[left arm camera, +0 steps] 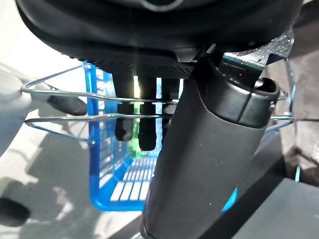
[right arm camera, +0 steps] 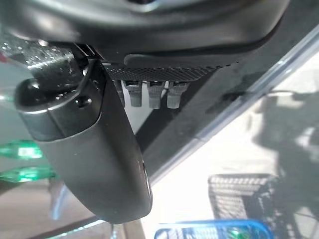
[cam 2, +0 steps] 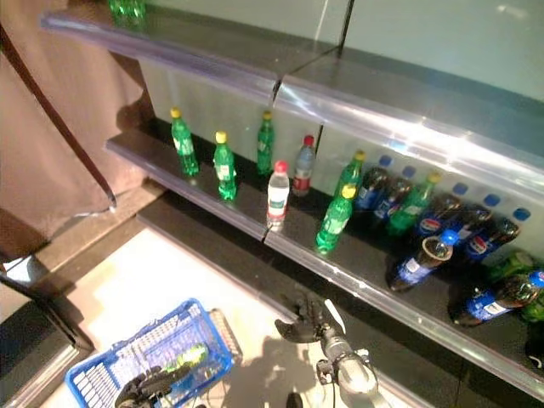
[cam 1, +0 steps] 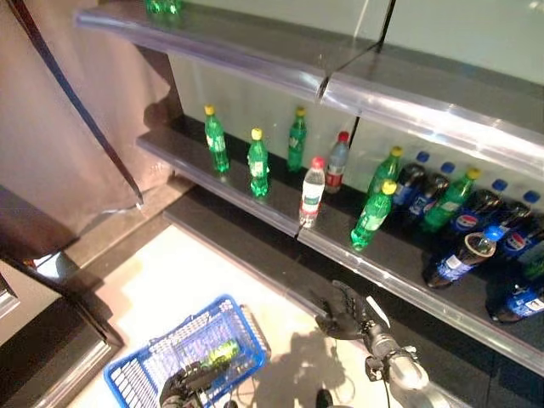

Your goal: Pick up the drink and place into the basket.

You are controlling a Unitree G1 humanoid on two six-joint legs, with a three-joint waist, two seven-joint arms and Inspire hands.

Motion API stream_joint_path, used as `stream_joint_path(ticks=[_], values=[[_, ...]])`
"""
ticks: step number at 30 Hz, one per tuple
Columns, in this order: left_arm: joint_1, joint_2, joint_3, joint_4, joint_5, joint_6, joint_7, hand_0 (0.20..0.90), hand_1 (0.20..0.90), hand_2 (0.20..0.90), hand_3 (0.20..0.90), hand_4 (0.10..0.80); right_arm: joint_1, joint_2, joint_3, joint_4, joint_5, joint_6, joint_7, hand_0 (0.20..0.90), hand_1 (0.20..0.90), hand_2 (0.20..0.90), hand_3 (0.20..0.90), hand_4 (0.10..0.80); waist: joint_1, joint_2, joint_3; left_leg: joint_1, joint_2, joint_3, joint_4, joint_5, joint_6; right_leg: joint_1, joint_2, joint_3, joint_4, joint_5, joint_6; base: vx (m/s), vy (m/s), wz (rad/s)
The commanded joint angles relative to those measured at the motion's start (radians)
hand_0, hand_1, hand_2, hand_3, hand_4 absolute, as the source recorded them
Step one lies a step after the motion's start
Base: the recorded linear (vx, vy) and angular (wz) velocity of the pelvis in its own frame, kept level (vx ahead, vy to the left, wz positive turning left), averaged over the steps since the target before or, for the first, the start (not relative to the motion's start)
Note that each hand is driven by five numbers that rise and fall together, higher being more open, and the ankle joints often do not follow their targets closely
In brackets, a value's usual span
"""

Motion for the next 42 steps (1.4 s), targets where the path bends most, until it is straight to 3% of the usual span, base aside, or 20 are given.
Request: stream_joint_path(ticks=[1, 6, 12, 25, 32, 38, 42], values=[[0.023, 0.008, -0.045, -0.073, 0.015, -0.069, -0.025, 0.3, 0.3, 0.3, 0.2, 0.1, -0.107, -0.035, -0.052, -0.229, 0.016, -0.16, -0.049, 0.9, 0.9, 0.9, 0.9, 0.8, -0.007, -0.014, 0.075, -0.092, -0.028, 0.065, 0.183, -0.059, 0.068, -0.075, 0.027, -0.012, 0.173, -0.074, -0.082, -0.092, 0.005, -0.05], [0.014, 0.008, -0.056, -0.097, 0.003, -0.088, -0.022, 0.3, 0.3, 0.3, 0.2, 0.1, -0.147, -0.082, -0.081, -0.321, -0.041, -0.206, -0.119, 0.9, 0.9, 0.9, 0.9, 0.8, -0.016, -0.012, 0.113, -0.147, -0.032, 0.068, 0.225, -0.062, 0.07, -0.123, 0.026, 0.007, 0.198, -0.073, -0.085, -0.061, 0.015, -0.09], [0.012, -0.003, -0.056, -0.11, 0.003, -0.106, -0.025, 0.3, 0.3, 0.3, 0.2, 0.1, -0.176, -0.129, -0.158, -0.423, -0.123, -0.253, -0.291, 0.9, 0.9, 0.9, 0.9, 0.8, -0.026, -0.008, 0.136, -0.172, -0.032, 0.078, 0.239, -0.065, 0.073, -0.143, 0.026, 0.031, 0.197, -0.069, -0.079, -0.018, 0.018, -0.06], [0.058, -0.02, -0.015, -0.1, 0.049, -0.098, -0.038, 0.3, 0.3, 0.3, 0.2, 0.1, -0.1, -0.127, -0.316, -0.448, -0.262, -0.298, -0.656, 0.9, 0.9, 0.9, 0.9, 0.8, -0.043, -0.009, 0.13, -0.137, -0.02, 0.103, 0.244, -0.077, 0.071, -0.093, 0.025, 0.056, 0.17, -0.066, -0.068, 0.045, -0.005, -0.05], [0.082, -0.024, -0.01, -0.088, 0.072, -0.093, -0.054, 0.3, 0.3, 0.3, 0.2, 0.1, -0.073, -0.123, -0.371, -0.466, -0.276, -0.367, -0.727, 0.9, 0.9, 0.9, 0.9, 0.8, -0.045, -0.003, 0.119, -0.127, -0.016, 0.107, 0.252, -0.078, 0.066, -0.065, 0.022, 0.059, 0.159, -0.066, -0.066, 0.066, -0.005, -0.01], [0.102, -0.036, -0.014, -0.072, 0.078, -0.091, -0.049, 0.3, 0.3, 0.3, 0.2, 0.1, -0.054, -0.113, -0.412, -0.489, -0.354, -0.406, -0.896, 0.9, 0.9, 0.9, 0.9, 0.8, -0.048, 0.001, 0.098, -0.113, -0.014, 0.112, 0.249, -0.08, 0.063, -0.04, 0.021, 0.063, 0.142, -0.066, -0.064, 0.055, 0.007, -0.09], [0.115, -0.038, -0.012, -0.064, 0.084, -0.077, -0.052, 0.3, 0.3, 0.3, 0.2, 0.1, -0.031, -0.097, -0.424, -0.472, -0.291, -0.388, -0.859, 0.9, 0.9, 0.9, 0.9, 0.8, -0.051, 0.005, 0.076, -0.093, -0.013, 0.118, 0.242, -0.078, 0.059, -0.018, 0.019, 0.066, 0.133, -0.066, -0.06, 0.115, 0.005, -0.03]])
